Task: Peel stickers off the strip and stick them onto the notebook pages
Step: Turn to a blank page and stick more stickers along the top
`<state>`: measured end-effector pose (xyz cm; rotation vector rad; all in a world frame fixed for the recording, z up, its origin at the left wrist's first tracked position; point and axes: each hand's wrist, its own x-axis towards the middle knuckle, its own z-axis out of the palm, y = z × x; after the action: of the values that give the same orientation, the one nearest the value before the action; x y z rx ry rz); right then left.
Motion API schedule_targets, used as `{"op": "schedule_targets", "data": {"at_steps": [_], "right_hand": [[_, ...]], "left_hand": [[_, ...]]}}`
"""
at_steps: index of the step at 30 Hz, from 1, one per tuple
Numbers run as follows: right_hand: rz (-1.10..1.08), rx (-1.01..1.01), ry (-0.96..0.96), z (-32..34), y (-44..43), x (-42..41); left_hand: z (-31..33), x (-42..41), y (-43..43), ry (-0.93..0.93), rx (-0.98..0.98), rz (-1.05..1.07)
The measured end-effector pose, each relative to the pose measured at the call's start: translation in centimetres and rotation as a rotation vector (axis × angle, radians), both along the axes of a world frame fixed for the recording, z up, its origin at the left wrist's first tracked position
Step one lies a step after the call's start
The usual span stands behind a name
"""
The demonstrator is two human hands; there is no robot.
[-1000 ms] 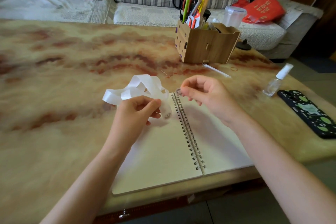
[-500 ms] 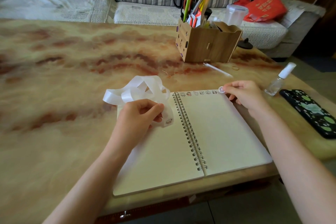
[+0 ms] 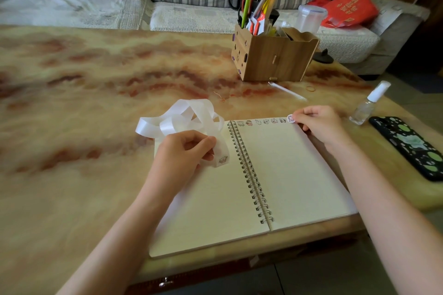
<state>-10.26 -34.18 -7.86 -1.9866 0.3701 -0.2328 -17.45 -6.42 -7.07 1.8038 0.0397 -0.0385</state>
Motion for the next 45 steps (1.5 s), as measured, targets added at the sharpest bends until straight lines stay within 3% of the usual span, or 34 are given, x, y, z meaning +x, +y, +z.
{"op": "schedule_targets", "data": {"at_steps": [25,45], "right_hand": [[-0.028,-0.157,-0.095,-1.0,0.2,0.3],[-0.059,-0.088,-0.028,-1.4,-0.8,1.3]], "left_hand": [[0.2,-0.1,0.0,-0.004,0.007,-0.006],[-0.1,-0.2,0.0,-0.003,0.034,-0.004]]}}
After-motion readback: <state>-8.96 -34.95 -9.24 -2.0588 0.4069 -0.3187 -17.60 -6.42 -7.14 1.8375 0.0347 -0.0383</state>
